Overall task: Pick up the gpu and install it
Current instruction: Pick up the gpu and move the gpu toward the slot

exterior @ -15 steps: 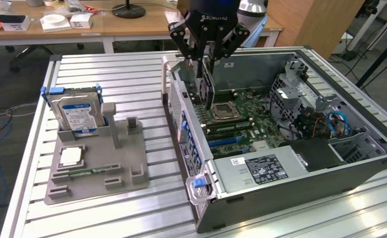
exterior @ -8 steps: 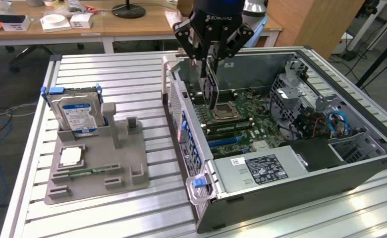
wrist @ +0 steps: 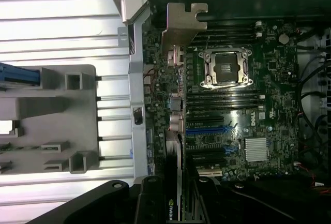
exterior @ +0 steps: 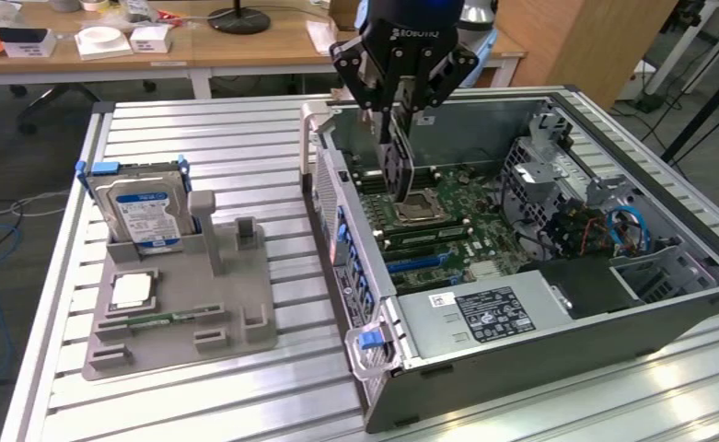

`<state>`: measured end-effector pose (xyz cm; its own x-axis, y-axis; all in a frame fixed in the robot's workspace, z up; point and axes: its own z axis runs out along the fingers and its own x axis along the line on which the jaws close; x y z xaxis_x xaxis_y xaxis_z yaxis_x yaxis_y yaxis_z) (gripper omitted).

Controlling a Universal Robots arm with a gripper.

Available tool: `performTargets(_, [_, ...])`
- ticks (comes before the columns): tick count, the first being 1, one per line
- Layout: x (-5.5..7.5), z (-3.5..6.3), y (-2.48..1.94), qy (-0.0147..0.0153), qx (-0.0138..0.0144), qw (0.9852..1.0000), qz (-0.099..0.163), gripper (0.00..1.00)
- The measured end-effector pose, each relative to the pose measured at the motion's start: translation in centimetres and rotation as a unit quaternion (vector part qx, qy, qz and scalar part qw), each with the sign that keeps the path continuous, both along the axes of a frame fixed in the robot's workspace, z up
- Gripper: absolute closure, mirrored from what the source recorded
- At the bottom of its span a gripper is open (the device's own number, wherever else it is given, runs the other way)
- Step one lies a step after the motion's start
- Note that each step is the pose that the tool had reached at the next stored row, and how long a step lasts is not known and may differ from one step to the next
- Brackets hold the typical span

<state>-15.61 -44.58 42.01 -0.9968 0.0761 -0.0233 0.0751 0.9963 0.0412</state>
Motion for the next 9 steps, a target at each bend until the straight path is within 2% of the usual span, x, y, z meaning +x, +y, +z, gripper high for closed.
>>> performTargets(9, [0.71,-0.01,0.0,0.0,0.0,1.0,0.0,0.74])
